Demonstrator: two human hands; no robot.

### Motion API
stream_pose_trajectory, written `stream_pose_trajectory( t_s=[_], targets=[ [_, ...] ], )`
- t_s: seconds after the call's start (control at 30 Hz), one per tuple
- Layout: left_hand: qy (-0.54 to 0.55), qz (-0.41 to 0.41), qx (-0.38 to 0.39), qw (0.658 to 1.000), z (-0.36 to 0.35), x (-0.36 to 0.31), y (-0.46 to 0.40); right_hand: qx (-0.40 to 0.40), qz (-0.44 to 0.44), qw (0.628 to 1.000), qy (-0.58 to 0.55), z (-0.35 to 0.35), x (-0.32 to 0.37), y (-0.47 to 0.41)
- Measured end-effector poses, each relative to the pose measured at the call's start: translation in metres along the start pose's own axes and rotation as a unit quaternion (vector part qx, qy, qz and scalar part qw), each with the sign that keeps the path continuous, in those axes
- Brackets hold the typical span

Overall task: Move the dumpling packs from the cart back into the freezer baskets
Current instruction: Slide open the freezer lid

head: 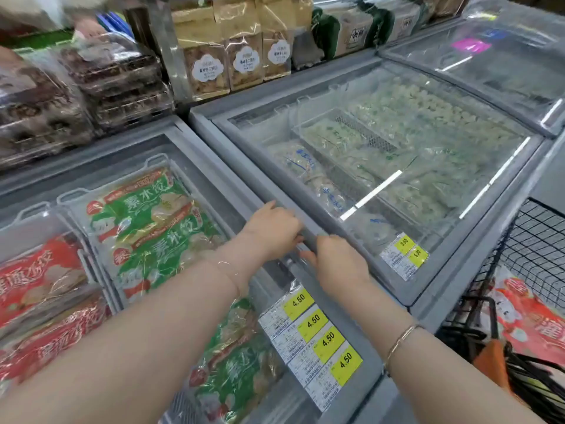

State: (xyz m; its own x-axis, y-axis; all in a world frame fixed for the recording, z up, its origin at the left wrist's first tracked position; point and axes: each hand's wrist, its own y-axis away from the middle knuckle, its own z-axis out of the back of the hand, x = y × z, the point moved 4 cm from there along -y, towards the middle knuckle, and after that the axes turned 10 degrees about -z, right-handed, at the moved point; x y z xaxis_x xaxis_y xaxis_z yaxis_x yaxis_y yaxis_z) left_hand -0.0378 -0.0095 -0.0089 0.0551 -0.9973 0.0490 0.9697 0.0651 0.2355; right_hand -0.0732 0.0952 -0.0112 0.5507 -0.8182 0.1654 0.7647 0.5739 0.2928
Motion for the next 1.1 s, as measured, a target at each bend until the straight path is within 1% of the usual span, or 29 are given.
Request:
stream_pose_trajectory(
  t_s=[0.03, 0.17, 0.27, 0.4, 0.57, 0.87, 1.1],
  targets=[
    [0.003, 0.01, 0.024, 1.0, -0.004, 0.001, 0.0, 0.017, -0.008, 1.0, -0.002, -0.004, 0.0, -0.001],
    [0.026, 0.028, 0.038, 0.999, -0.016, 0.004, -0.001, 0.043, -0.021, 0.999, -0.004, -0.018, 0.001, -0.005],
    [0.047, 0.04, 0.023, 0.998, -0.016, 0.004, -0.005, 0.025, -0.032, 0.999, 0.008, -0.022, 0.001, -0.007],
    [0.059, 0.041, 0.024, 0.997, -0.02, 0.001, -0.007, 0.016, -0.062, 0.998, 0.002, -0.023, 0.002, -0.009],
    [0.06, 0.041, 0.022, 0.997, -0.022, 0.002, -0.005, 0.004, -0.058, 0.998, 0.034, -0.019, 0.005, -0.008],
    [0.073, 0.041, 0.033, 0.996, -0.015, -0.002, 0.001, -0.002, -0.064, 0.997, 0.046, -0.018, 0.008, -0.004],
    [0.076, 0.04, 0.02, 0.996, -0.017, 0.0, 0.002, -0.007, -0.075, 0.996, 0.049, -0.018, 0.012, -0.002]
  ],
)
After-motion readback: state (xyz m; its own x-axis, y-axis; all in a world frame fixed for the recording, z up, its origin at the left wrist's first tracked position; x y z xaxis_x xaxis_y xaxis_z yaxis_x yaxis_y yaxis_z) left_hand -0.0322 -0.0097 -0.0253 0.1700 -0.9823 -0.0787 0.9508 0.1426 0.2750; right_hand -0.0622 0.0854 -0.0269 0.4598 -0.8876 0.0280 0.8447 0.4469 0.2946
